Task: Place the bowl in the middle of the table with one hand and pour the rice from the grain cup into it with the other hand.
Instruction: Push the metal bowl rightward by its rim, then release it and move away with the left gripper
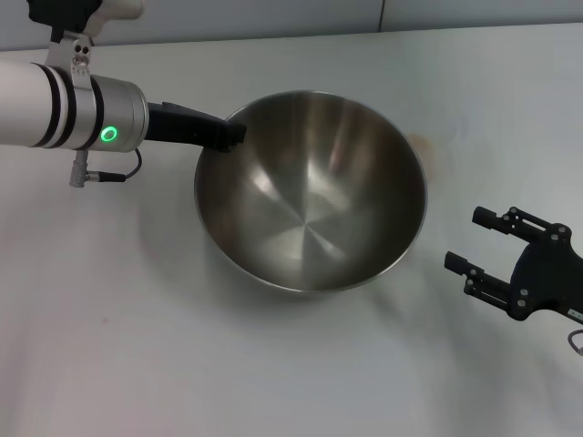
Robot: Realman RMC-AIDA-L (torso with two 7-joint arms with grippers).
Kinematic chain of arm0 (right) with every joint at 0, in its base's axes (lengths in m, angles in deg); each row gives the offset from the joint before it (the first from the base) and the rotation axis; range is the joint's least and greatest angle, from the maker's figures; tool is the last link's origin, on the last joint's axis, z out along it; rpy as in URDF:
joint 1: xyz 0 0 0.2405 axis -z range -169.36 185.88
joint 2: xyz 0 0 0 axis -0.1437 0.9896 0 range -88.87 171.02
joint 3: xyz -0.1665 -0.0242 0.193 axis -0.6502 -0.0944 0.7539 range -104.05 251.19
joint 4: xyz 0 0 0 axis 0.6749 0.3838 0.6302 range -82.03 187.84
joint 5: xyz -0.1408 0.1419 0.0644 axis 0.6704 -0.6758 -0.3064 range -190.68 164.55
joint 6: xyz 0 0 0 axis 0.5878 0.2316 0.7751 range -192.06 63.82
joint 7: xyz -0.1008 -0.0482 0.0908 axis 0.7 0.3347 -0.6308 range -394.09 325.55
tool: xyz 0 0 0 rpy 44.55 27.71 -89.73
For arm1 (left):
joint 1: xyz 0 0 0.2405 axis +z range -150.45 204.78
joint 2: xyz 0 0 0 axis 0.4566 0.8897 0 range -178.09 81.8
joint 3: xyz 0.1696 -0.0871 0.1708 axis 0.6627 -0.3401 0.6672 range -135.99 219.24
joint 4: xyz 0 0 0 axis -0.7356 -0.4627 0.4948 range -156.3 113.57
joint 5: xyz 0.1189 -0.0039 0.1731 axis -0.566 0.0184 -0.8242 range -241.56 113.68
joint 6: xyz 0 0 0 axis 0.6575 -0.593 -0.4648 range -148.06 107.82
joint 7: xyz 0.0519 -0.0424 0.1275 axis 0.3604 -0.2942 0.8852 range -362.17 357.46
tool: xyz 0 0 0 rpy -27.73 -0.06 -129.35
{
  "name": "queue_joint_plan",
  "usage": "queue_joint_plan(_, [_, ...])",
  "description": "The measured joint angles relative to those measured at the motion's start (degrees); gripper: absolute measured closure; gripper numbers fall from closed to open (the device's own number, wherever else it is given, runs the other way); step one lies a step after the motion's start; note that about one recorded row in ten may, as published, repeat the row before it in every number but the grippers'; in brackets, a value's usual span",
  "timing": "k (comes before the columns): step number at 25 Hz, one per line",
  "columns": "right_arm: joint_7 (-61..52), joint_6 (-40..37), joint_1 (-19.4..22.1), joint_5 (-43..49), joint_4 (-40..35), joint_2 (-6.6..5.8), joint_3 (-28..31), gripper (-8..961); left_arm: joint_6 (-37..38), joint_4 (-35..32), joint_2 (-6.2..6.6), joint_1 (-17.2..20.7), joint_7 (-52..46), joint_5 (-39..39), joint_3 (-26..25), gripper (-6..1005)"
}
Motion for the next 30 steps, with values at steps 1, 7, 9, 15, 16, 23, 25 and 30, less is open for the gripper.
queue_joint_plan(1, [0.0,0.0,0.0,0.0,0.0,0.0,0.0,291,0.0,0.0,0.0,0.0,0.0,0.0,0.0,960])
queue_joint_plan(7, [0.0,0.2,0.0,0.0,-0.1,0.0,-0.1,291,-0.1,0.1,0.0,0.1,0.0,0.0,0.1,960])
queue_joint_plan(9, [0.0,0.3,-0.1,0.0,-0.1,0.0,-0.3,292,-0.1,0.2,0.0,0.1,0.0,0.1,0.1,960])
queue_joint_plan(15, [0.4,0.3,0.0,0.0,-0.1,0.0,-0.4,291,-0.1,0.2,0.0,0.3,0.2,0.1,0.3,959])
queue_joint_plan(16, [0.4,0.3,0.0,0.0,-0.1,0.0,-0.3,291,-0.1,0.3,0.0,0.3,0.4,0.1,0.3,959])
queue_joint_plan(23, [0.6,0.1,0.1,0.0,-0.1,0.0,0.0,290,-1.0,0.8,0.09,1.3,4.1,4.7,0.3,959])
queue_joint_plan(25, [0.6,0.0,0.1,0.0,0.0,0.0,0.0,290,-1.0,0.9,0.24,2.2,8.4,9.1,0.3,926])
queue_joint_plan(30, [0.6,0.0,0.1,0.0,0.1,0.0,0.0,289,-0.7,1.0,0.43,2.6,10.2,11.2,0.3,844])
